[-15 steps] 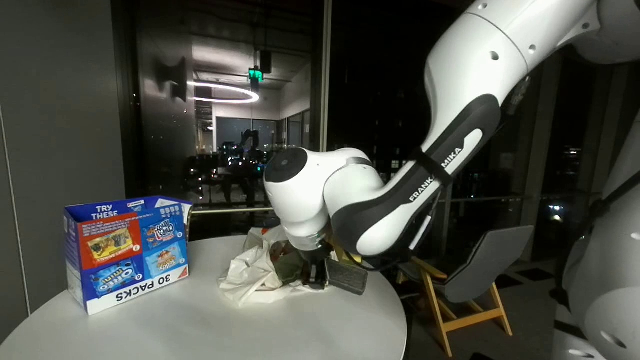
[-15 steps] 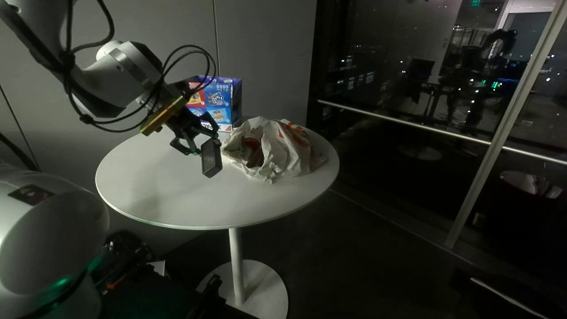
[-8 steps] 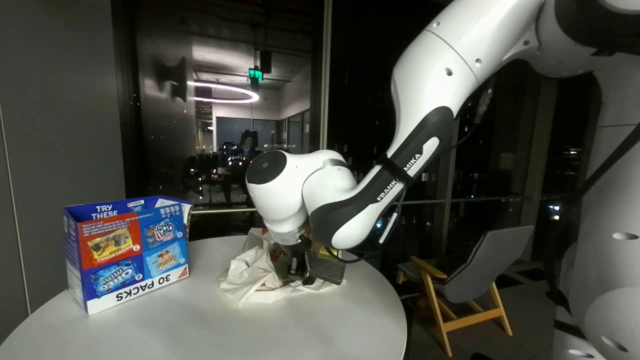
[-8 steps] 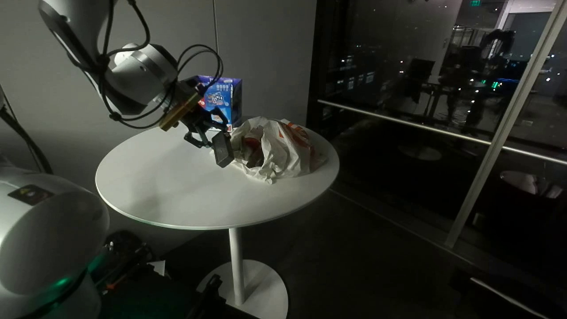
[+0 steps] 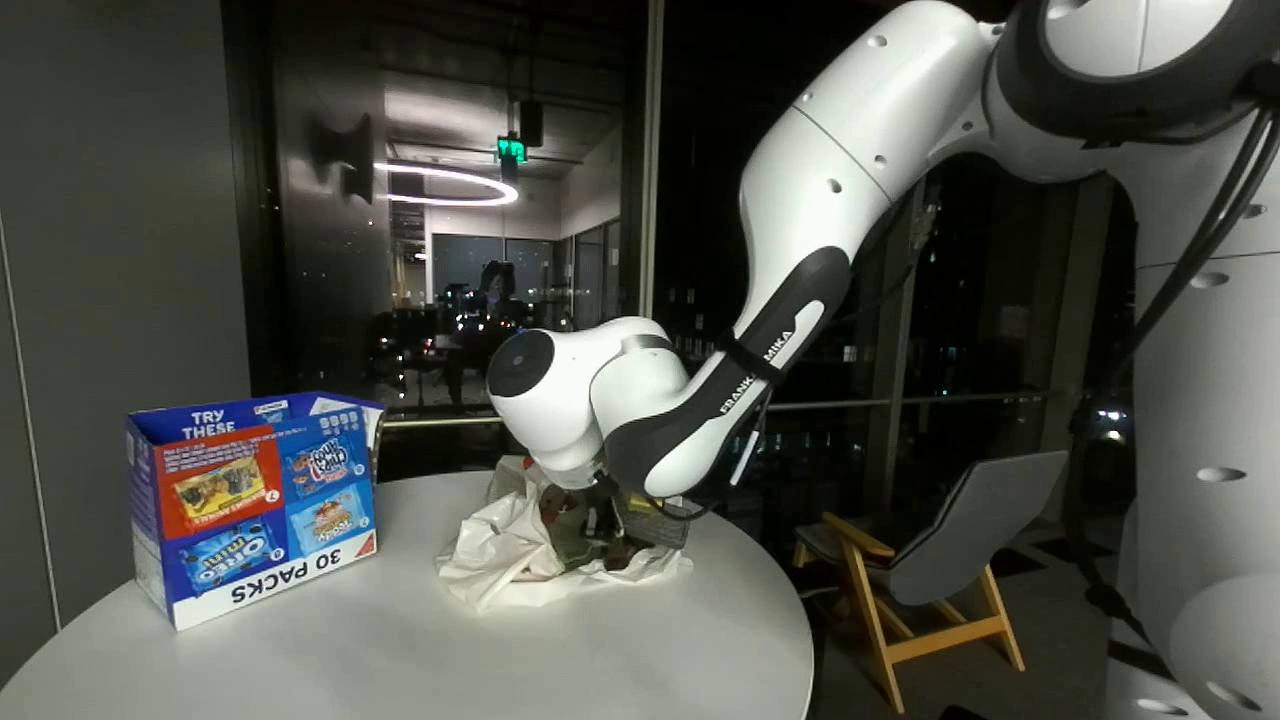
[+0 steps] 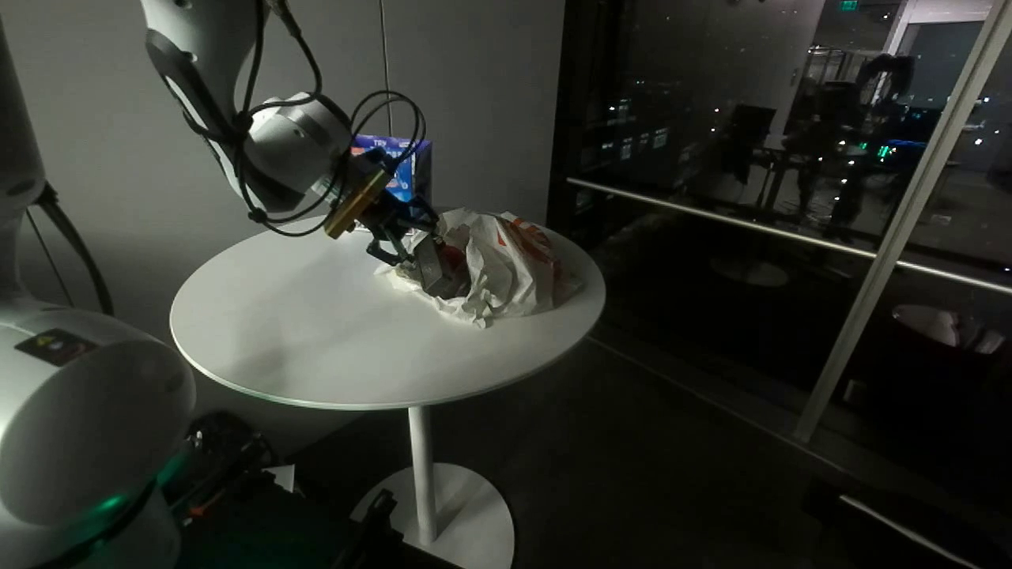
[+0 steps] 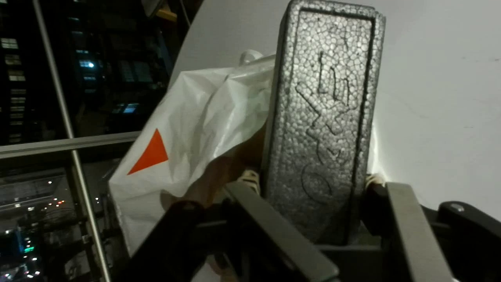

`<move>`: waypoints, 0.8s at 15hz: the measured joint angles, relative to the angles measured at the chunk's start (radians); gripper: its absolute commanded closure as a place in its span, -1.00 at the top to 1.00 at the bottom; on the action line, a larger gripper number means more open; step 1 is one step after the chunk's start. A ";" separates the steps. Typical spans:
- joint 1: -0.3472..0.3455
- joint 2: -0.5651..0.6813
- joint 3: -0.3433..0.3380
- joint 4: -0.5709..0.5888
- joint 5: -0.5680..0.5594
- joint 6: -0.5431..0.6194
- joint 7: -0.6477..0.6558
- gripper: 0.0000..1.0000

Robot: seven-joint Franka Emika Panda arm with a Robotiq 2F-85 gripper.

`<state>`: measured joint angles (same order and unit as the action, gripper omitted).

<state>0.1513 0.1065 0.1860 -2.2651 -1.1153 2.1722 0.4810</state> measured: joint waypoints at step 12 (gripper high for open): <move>0.056 0.208 0.000 0.251 -0.002 -0.186 -0.006 -0.28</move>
<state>0.2072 0.3147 0.1863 -2.0138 -1.1171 1.9866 0.4752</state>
